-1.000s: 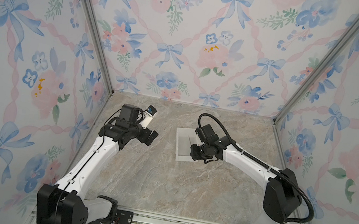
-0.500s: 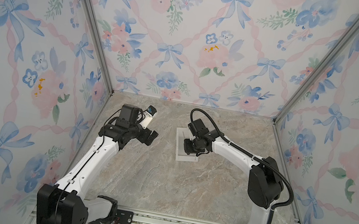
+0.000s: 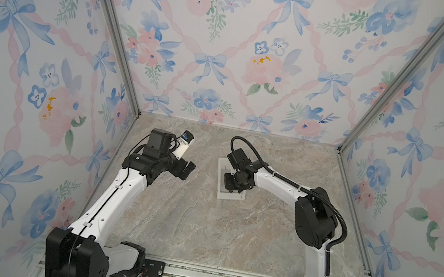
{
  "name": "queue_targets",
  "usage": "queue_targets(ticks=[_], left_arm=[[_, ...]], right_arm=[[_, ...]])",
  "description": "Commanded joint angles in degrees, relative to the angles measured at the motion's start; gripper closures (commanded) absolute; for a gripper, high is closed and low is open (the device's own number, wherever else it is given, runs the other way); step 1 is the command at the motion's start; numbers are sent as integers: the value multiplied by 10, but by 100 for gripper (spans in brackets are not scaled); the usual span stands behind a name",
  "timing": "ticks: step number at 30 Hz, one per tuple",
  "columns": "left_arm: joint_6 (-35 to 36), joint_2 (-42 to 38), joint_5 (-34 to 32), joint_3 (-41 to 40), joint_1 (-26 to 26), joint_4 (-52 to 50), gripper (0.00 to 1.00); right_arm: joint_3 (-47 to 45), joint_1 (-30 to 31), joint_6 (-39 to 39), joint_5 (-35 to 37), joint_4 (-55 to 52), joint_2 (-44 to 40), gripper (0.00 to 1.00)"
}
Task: Put the screwdriver in the bin
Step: Place the screwdriver into the bin.
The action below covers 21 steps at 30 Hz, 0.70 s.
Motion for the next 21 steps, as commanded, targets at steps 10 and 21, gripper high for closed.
queue_targets(ticks=[10,21], left_arm=[[-4,-2,8,-7,-2,-9,2],[-5,6,7,-3,-2,-9,2]], right_arm=[[49,7,-11,9,4,48,76],[58,14,-21,33,-8,41,56]])
